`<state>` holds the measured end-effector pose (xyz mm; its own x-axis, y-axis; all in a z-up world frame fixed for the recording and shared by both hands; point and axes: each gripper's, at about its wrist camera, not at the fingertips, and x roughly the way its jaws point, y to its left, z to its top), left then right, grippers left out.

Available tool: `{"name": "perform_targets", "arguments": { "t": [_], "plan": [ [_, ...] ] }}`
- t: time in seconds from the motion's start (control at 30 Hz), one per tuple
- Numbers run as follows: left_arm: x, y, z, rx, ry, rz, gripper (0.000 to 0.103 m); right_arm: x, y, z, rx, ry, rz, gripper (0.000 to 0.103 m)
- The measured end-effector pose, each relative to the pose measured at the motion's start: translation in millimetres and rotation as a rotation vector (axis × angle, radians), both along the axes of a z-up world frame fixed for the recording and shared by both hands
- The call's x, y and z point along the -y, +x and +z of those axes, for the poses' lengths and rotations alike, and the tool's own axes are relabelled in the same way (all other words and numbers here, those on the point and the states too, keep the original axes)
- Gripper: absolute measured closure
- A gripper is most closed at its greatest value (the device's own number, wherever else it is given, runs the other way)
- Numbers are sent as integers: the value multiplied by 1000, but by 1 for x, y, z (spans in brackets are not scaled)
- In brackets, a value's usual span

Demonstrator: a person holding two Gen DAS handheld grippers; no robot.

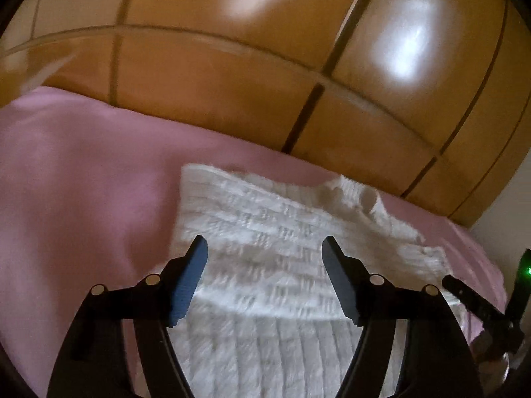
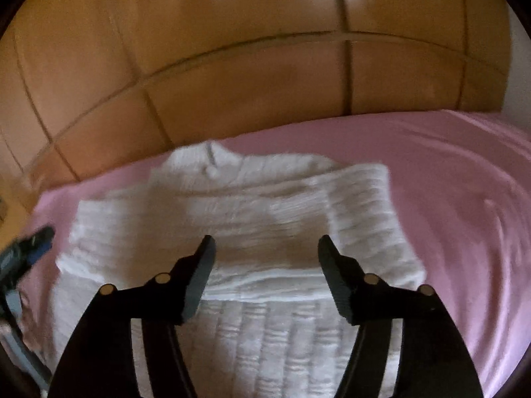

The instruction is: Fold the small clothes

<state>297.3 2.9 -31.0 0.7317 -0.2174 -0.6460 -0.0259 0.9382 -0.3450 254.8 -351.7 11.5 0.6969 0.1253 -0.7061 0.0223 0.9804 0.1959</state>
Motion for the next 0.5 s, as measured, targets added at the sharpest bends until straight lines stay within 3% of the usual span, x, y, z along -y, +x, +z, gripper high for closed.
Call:
{"name": "perform_targets", "arguments": {
  "t": [0.07, 0.13, 0.2, 0.33, 0.5],
  "plan": [
    [9, 17, -13, -45, 53, -16, 33, -5, 8, -14, -41, -18, 3, 26],
    [12, 26, -28, -91, 113, -11, 33, -6, 10, -27, -48, -38, 3, 22],
    [7, 32, -43, -129, 115, -2, 33, -6, 10, -33, -33, -38, 6, 19],
    [-1, 26, -31, -90, 96, 40, 33, -9, 9, -37, -20, -54, 15, 15],
    [5, 3, -1, 18, 161, 31, 33, -13, 10, -38, -15, -76, 12, 14]
  ]
}}
